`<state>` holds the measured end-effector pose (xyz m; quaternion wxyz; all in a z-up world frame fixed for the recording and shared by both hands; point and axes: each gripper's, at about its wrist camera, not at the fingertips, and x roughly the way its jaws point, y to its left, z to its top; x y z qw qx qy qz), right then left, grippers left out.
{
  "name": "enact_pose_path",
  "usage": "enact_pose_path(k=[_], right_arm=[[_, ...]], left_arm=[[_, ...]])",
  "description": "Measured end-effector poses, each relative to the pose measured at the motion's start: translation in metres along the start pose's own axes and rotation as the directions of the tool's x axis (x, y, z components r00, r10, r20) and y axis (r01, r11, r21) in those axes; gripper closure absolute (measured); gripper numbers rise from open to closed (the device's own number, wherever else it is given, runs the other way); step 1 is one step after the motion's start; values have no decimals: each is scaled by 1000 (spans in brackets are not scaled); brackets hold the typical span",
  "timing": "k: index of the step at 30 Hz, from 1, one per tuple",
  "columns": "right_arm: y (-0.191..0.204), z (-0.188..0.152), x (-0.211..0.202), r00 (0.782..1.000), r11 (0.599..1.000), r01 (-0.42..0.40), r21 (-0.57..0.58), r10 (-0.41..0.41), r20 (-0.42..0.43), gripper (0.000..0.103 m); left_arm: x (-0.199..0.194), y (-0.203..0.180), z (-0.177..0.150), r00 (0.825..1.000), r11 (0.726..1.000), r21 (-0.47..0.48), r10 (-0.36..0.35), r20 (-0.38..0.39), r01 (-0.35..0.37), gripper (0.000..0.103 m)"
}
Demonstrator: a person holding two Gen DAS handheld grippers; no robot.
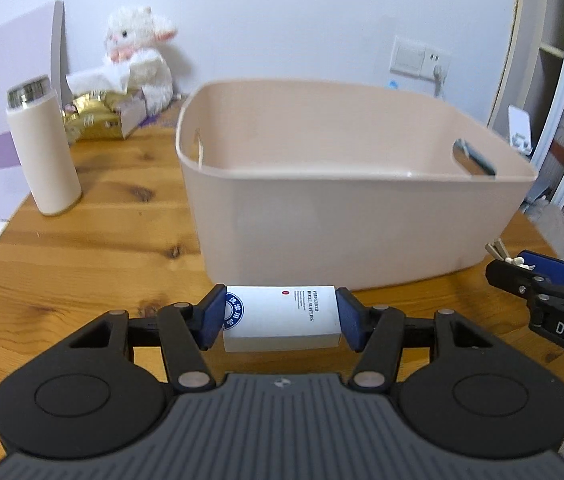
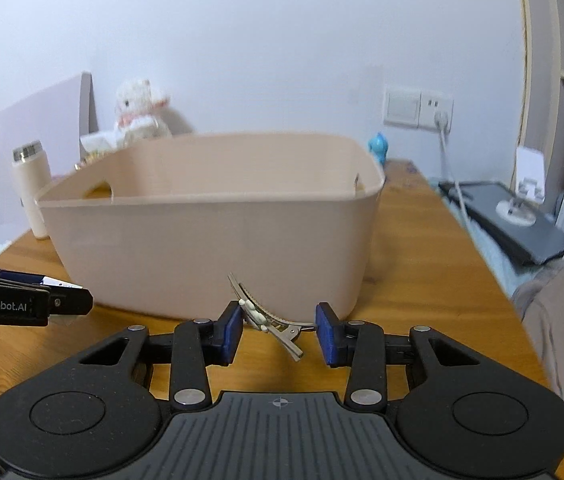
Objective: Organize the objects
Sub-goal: 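Carry the white box and clips over the beige bin and open both grippers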
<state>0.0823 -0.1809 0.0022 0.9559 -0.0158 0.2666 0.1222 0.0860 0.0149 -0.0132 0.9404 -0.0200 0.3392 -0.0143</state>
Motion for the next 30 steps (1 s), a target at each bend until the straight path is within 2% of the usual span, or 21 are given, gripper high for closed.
enact_pose_path(k=[10,13,16,19,24,30], right_arm=[[-1,43,-39,984,1000,8,-10,-6,177,66],[-1,56,-40,978,1000,1,-4,0,206,66],[-3,69,-38,973,1000,-5,4,4,229,66],[-4,78,-34,965,1000,1,5,-2,263,66],[-5,94,-16,962,1000,11,10,-13,272,66],[-1,105,16,969,999,40,-5,-38,242,66]], left_arm=[[-49,1,31,991,1000,-4,-7,134,8,43],[-59,-3,44,985,999,-1,-36,166,37,43],[-61,-10,55,980,999,29,-28,198,23,43],[-55,-16,67,978,999,36,-36,206,29,43],[-27,-24,89,980,999,51,-11,198,0,43],[20,-27,109,988,996,71,36,149,-47,43]])
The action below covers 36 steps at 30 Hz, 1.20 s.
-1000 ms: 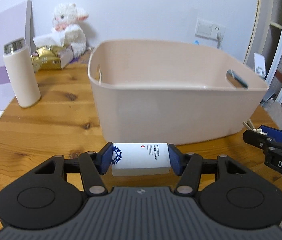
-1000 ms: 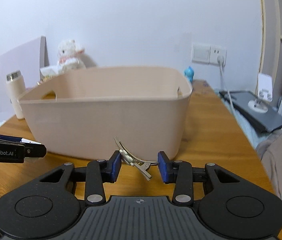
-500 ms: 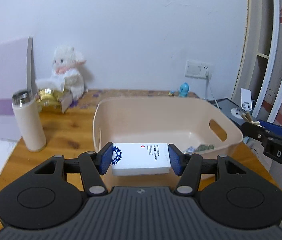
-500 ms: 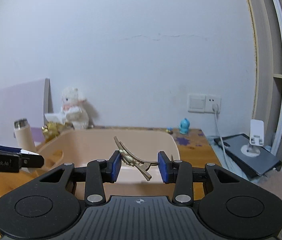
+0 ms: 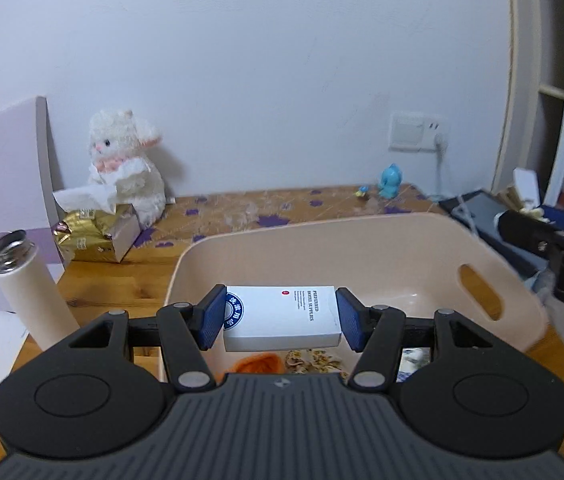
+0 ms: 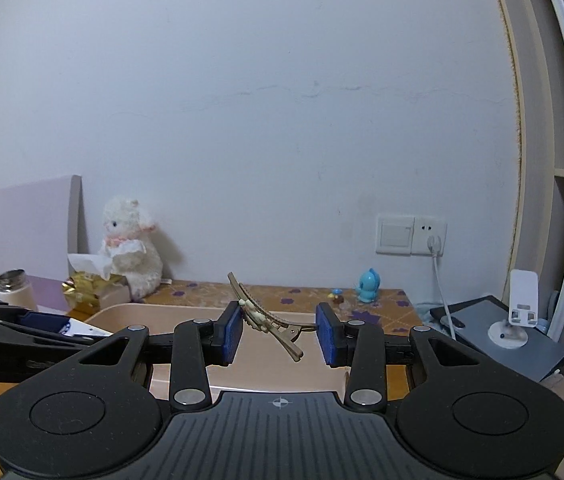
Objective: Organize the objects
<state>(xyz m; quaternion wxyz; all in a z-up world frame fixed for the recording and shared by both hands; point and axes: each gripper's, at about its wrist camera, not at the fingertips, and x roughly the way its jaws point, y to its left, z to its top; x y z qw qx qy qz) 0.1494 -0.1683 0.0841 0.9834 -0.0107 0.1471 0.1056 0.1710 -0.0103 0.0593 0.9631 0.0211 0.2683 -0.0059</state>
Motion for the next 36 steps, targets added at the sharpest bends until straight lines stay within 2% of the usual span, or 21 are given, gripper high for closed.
enact_pose_path(k=[3,7,12,17,18,19,21,24,30,36], right_arm=[[4,-5,15,999,999,21,-25,-22,-31,66],[7,-18,36,993,999,28,-46,-33,-117,66],[11,-34,55,976,998,28,-63,-41,-215,66],[10,-44,65,957,997,20,-69,-39,-287,66],[9,-44,65,957,998,22,-65,-40,-287,55],[8,-45,63,958,998,20,-60,-36,-283,55],[7,-45,57,962,998,17,-58,-33,-273,49],[5,-40,47,970,998,18,-67,-34,-242,44],[-2,-27,23,981,998,34,-47,-43,-192,39],[-3,-18,-5,986,998,37,-44,-44,-158,36]], left_arm=[[24,1,0,999,1000,4,2,-54,-2,43],[49,-3,-3,992,1000,27,12,-123,-8,43],[75,-4,-12,970,1000,19,10,-241,-5,43],[77,-3,-12,962,1000,28,10,-273,-2,42],[76,-3,-13,962,1000,23,8,-273,-2,41],[76,-3,-13,961,1000,19,9,-275,-4,40],[73,-2,-12,960,1000,8,12,-281,-10,26],[65,0,-9,964,1000,-19,-9,-264,4,19],[43,1,1,977,1000,-13,15,-214,-18,13],[20,1,4,983,999,-8,30,-183,-32,13]])
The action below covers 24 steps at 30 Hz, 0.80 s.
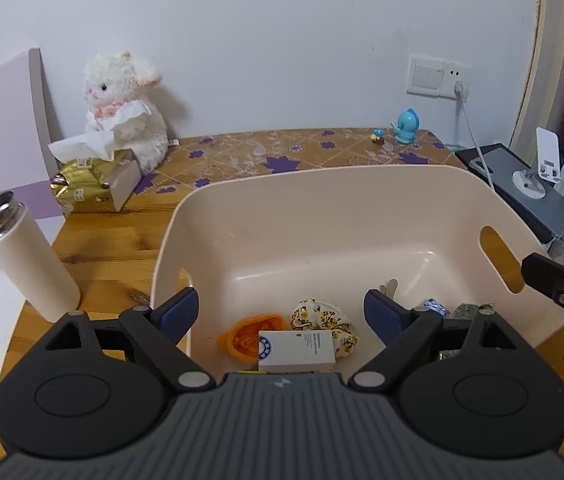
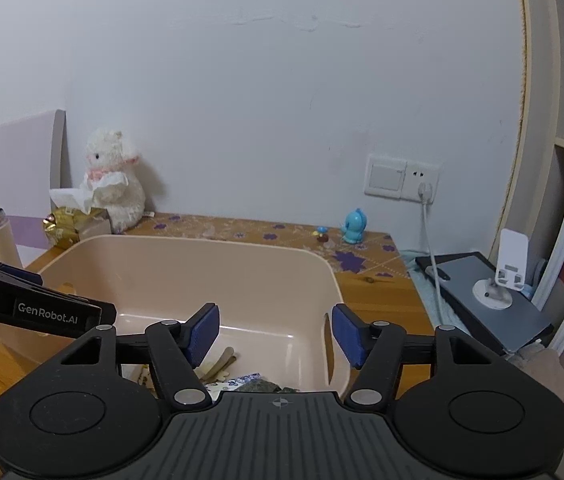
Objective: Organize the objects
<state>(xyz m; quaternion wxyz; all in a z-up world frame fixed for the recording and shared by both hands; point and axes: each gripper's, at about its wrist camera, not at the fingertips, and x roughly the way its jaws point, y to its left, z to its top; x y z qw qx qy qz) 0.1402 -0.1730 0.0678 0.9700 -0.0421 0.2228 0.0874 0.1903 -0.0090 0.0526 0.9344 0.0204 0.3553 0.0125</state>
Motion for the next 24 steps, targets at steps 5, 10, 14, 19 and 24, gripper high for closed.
enact_pose_path(k=[5,10,14,19,24], right_arm=[[2,-1,-26,1000,1000,-9,10,9,17,34],[3,-11,-53,999,999,-23,50,21,26,33],[4,-20,-74,999,998,-15,55,12,48,32],[3,-28,-100,998,998,-13,61,9,63,30],[3,-36,-121,998,999,-9,51,5,69,29]], left_arm=[[-29,-3,-10,999,1000,19,12,46,-13,13],[-59,-2,-28,998,1000,3,-20,65,20,13],[-83,1,-43,996,999,-17,-33,81,35,13],[-111,6,-61,994,999,-29,-37,102,40,13],[-134,5,-73,991,999,-31,-36,127,40,13]])
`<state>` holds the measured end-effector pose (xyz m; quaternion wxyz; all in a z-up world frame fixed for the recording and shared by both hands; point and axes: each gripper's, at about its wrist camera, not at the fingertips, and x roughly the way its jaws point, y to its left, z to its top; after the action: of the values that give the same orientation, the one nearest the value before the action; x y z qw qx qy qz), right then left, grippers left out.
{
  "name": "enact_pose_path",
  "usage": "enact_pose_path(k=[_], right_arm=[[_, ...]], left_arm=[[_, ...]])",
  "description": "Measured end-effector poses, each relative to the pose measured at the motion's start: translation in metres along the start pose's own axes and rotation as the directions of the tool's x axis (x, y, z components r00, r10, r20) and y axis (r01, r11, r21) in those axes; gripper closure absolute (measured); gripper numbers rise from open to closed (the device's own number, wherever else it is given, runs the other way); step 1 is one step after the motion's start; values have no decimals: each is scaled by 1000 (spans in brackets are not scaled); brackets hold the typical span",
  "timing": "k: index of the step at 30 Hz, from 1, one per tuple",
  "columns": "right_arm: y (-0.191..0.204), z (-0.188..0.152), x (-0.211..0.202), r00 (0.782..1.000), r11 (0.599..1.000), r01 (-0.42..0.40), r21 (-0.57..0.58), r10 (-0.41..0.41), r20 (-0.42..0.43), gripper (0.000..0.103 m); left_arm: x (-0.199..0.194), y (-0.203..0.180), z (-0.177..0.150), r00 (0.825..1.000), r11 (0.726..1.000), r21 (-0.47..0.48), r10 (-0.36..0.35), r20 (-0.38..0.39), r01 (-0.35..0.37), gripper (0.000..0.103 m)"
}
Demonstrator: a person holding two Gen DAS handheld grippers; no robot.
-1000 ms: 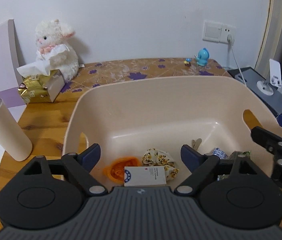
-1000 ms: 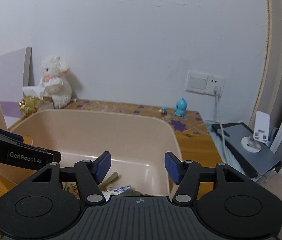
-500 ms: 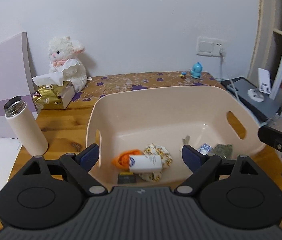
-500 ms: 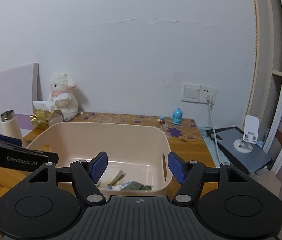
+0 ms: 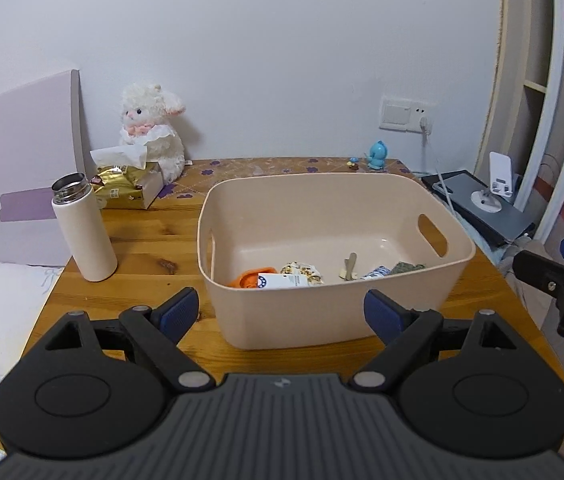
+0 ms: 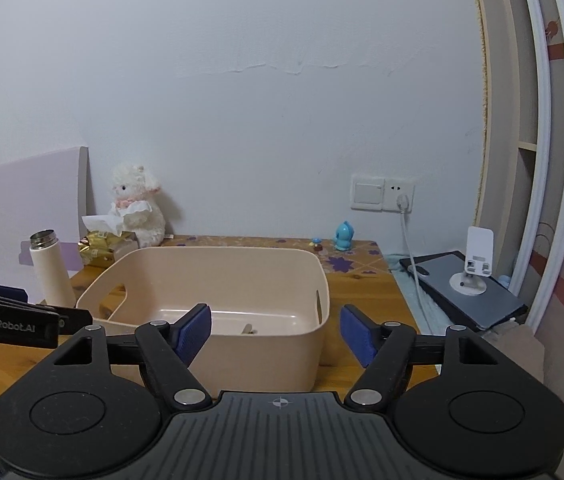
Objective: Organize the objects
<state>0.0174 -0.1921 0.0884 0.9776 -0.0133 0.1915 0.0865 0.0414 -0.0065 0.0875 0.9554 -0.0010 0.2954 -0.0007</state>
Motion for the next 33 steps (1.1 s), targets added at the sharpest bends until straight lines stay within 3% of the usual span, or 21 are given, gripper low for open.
enact_pose_path(k=[6,20,33], right_arm=[[2,-8,-21,1000,1000,-3,-13,3,-3,28],[10,-23,-58,999,999,-31,11,31,-12,26],[4,-26,-80,1000,1000,-21,22,21,-8,26]], left_arm=[[-28,-6,-10,999,1000,6,-25,20,25,13],[-73,-8,-36,999,1000,16,0,43,-1,13],[-97,-8,-47,999,1000,18,-12,45,11,13]])
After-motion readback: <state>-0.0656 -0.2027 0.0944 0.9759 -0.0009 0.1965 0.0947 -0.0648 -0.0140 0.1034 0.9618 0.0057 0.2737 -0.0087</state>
